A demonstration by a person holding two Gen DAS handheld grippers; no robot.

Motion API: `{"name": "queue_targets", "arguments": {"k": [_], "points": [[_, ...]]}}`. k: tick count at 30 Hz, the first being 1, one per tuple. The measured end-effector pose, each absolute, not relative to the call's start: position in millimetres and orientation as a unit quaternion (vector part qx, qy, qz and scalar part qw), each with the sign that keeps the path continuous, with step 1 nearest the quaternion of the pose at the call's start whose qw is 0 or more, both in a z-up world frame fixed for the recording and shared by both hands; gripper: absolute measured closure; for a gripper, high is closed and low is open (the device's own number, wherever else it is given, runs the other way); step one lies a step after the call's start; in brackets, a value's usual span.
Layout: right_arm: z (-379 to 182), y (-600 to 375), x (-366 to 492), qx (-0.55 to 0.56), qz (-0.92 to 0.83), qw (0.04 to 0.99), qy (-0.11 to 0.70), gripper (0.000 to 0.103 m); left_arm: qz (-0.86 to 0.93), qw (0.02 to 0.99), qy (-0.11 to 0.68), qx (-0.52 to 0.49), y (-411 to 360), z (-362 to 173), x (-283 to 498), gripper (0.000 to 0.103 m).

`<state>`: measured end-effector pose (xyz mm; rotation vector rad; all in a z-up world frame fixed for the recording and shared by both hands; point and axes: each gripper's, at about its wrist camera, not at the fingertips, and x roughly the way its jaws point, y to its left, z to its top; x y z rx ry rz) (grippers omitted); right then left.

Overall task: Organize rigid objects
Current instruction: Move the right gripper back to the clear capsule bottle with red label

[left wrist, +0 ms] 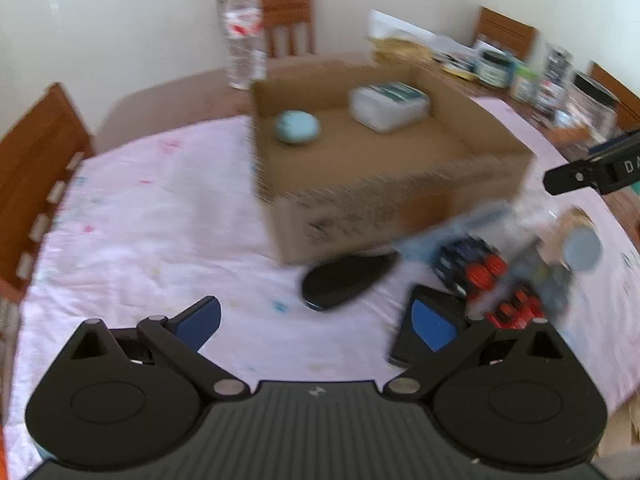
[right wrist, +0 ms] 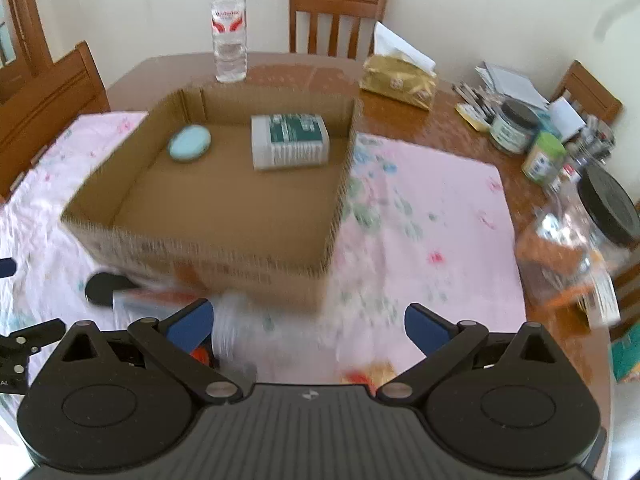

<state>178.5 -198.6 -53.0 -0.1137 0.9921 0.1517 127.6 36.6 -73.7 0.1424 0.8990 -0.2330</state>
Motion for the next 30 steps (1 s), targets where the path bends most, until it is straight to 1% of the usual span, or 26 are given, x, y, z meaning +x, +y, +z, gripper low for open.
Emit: {"name": "queue_targets", "arguments": {"k": [6,13,23,30], "points": [[-65.3,-208.4,152.5,-0.06,0.062,0.869,0.487,0.0,-0.166,0.869,0.457,0.096,12.8,-95.9,119.2,0.002],[-77.6,-223.1,139.4,-0.067,0.088,0.864,0.491,0.0,-0.169,0.852,0.48,0.122,-8.4,-120.1,119.9,0.001],[-92.0,-245.7,149.8,-0.065,0.104,0.855,0.504,0.0,-0.116,0.858,0.491,0.093,4.0,-118.6,124.2,0.0],[-114.0,-259.9,164.2,-0.078,0.084,0.845,0.522,0.0,-0.069,0.865,0.492,0.073,15.6,-118.7,129.1,0.0]]}}
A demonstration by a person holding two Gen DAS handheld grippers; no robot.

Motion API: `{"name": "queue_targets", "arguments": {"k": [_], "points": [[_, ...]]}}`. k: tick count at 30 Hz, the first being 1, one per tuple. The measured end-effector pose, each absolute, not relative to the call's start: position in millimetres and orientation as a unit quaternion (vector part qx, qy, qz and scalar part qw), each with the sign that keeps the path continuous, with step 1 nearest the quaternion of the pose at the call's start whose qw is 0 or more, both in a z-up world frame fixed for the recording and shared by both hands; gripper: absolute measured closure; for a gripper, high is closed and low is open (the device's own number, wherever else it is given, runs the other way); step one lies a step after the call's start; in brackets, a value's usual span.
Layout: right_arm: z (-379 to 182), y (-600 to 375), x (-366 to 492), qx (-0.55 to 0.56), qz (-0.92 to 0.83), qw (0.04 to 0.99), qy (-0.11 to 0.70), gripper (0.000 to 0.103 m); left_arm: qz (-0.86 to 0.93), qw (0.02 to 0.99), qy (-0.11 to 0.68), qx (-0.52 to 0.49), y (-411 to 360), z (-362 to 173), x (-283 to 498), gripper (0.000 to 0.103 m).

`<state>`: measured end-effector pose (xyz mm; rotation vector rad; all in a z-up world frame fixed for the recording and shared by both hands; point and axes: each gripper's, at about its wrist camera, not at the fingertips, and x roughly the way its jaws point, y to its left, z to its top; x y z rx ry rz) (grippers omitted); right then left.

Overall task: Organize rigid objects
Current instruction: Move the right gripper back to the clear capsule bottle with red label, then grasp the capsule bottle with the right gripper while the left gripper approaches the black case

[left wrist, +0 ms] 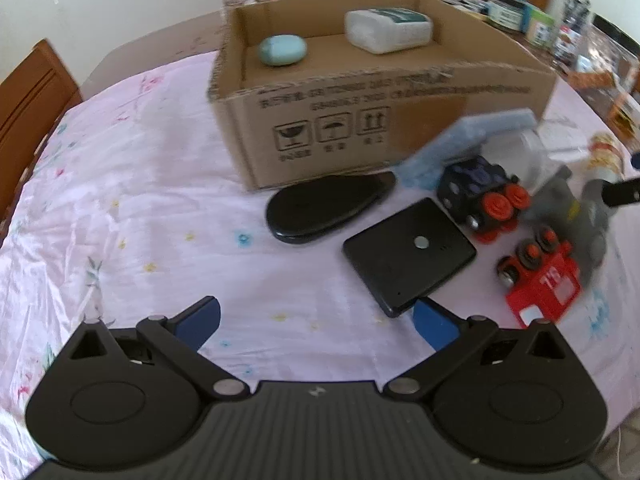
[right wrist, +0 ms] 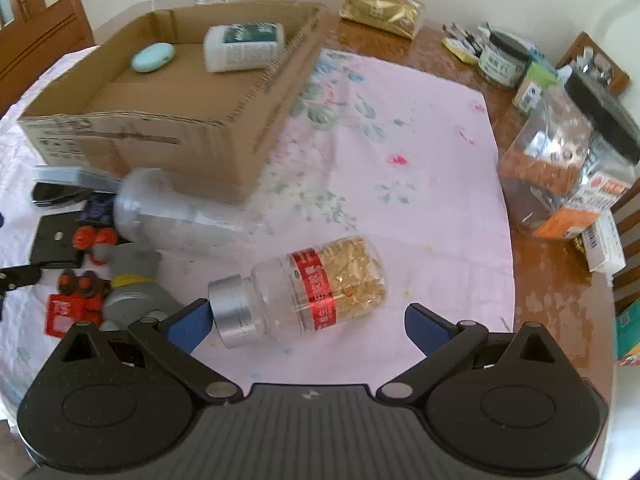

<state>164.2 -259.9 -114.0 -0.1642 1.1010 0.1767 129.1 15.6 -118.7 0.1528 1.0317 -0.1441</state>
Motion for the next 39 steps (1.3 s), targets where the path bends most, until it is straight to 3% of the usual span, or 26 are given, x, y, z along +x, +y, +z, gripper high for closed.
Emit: {"name": "queue_targets", "arguments": {"k": [26,39], "points": [[-140.5,-281.2,173.1,-0.094,0.145,0.852,0.495,0.0,-0.048,0.863,0.502,0.028,-29.2,-123.0,145.7,0.0],[-140.1,-281.9,171.1,-0.098,0.149,0.854,0.488,0.0,-0.009,0.86,0.51,0.008,5.9,-122.1,132.0,0.0]]}}
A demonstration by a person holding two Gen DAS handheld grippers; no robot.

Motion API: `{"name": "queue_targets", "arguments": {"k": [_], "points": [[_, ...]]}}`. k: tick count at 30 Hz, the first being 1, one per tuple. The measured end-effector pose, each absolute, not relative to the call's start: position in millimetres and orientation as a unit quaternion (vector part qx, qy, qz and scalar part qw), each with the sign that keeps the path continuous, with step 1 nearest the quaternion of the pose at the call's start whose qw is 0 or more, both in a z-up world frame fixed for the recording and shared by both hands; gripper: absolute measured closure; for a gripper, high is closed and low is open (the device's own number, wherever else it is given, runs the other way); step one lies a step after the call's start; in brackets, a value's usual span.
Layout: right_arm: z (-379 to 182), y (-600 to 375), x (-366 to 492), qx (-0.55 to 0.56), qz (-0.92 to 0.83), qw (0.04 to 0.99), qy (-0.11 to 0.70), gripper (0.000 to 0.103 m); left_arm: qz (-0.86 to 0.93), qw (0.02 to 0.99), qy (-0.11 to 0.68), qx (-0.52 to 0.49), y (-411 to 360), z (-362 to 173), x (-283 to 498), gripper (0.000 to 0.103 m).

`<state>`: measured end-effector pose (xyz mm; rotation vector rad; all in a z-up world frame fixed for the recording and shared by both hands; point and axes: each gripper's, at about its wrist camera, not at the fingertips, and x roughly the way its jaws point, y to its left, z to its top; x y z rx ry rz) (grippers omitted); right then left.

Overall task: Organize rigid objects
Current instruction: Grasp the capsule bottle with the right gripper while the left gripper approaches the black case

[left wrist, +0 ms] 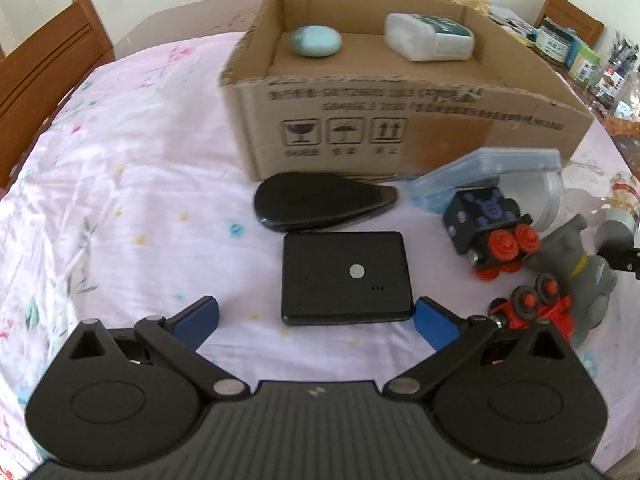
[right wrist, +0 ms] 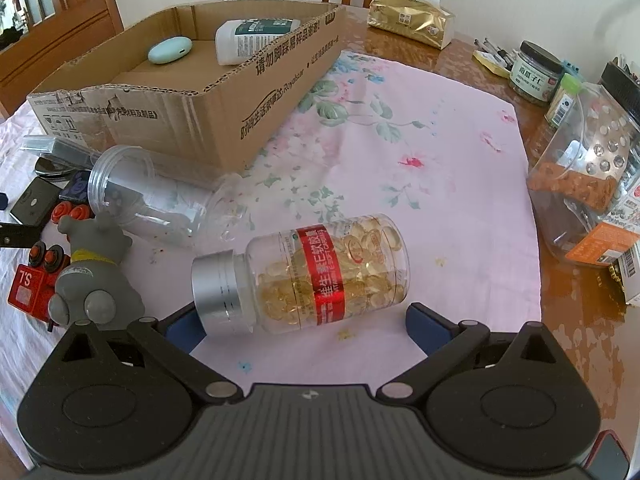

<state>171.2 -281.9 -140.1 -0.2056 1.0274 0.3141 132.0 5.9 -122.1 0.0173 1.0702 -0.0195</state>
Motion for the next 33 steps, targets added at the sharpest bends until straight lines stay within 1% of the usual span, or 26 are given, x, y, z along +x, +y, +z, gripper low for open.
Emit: {"name": "queue_targets", "arguments": {"k": [8,13,15,24,26,28,30,33], "points": [[-140.3,-282.1,171.4,-0.1,0.152,0.854,0.487,0.0,0.007,0.867,0.499,0.0,-4.7,-123.4,145.8,0.0],[-139.6,-281.6,174.9,-0.107,0.162,0.851,0.488,0.0,0.011,0.871,0.492,-0.002,-10.1,-121.9,145.0,0.006],[-139.4,-280.9,178.7,-0.111,0.167,0.847,0.491,0.0,0.011,0.872,0.49,-0.002,-9.8,-121.1,142.8,0.007],[-139.4,-274.6,197.4,-0.131,0.193,0.832,0.503,0.0,0.01,0.879,0.476,0.0,-13.4,-122.5,144.0,0.007],[-139.2,-273.8,200.2,-0.135,0.197,0.827,0.508,0.0,0.006,0.879,0.477,-0.001,-12.3,-121.6,143.0,0.01],[-139.1,-273.3,201.7,-0.138,0.199,0.824,0.512,0.0,-0.005,0.88,0.475,0.004,-11.8,-119.5,141.3,0.018],[-138.7,-272.1,202.6,-0.141,0.199,0.821,0.516,0.0,-0.02,0.88,0.474,0.012,-10.7,-117.7,140.9,0.022],[-138.9,-269.2,204.8,-0.15,0.2,0.819,0.516,0.0,-0.03,0.876,0.481,0.017,-6.9,-115.9,144.0,0.026]]}}
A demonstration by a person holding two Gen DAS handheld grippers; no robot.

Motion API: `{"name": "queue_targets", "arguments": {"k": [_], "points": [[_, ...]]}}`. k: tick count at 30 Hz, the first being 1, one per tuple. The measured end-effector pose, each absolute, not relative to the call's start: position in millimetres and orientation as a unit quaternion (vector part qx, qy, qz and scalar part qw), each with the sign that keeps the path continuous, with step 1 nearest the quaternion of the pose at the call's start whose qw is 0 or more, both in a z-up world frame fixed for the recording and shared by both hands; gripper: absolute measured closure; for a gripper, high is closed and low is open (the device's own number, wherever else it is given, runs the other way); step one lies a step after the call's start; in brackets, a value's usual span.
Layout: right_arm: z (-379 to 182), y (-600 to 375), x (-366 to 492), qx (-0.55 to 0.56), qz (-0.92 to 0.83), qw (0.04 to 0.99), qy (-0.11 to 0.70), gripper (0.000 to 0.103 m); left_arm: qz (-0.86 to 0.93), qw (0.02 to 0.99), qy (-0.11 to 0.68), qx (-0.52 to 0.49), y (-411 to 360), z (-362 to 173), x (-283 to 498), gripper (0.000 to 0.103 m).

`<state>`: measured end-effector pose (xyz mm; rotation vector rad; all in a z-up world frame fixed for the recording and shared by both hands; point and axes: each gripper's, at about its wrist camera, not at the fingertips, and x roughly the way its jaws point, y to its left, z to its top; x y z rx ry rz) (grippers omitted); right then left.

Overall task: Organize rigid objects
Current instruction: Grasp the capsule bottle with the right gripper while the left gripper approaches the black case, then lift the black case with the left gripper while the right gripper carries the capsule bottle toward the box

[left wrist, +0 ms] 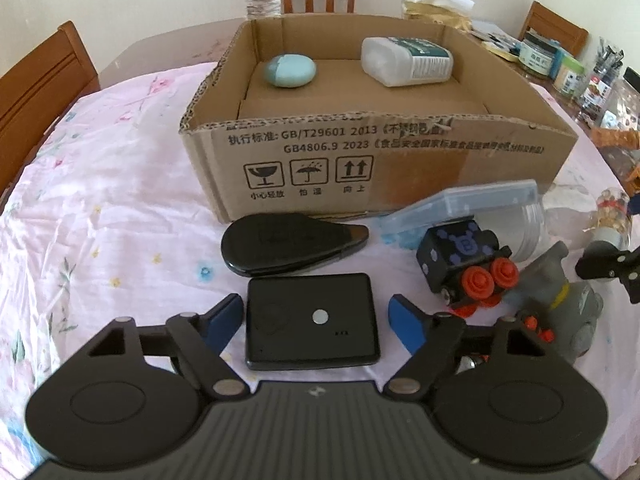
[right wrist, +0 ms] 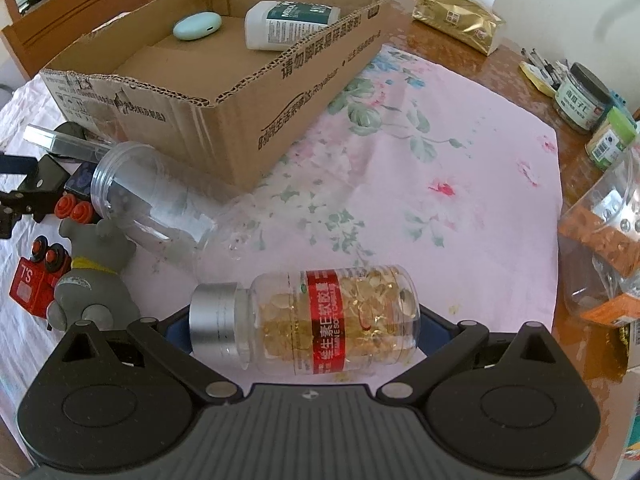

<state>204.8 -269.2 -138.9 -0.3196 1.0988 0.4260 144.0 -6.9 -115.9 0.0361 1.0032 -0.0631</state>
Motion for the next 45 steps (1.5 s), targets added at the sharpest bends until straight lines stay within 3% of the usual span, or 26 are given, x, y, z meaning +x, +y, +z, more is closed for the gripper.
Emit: {"name": "queue_targets", "arguments": {"k": [9,25,45], "points": [[-135.6,-266.9,202.6,-0.158,0.199,0.815,0.52,0.005,-0.025,0.873,0.487,0.016,-8.7,-114.0,145.2,0.034],[-118.0,-275.6,204.1,-0.128,0.185,0.815,0.534,0.005,-0.052,0.856,0.512,0.051,-9.8,-103.7,146.0,0.034],[-30.2,-253.3,211.1,-0.115,0.255,0.838,0.468,0.005,-0.107,0.877,0.465,0.061,-6.9,-9.0,162.0,0.034]]}}
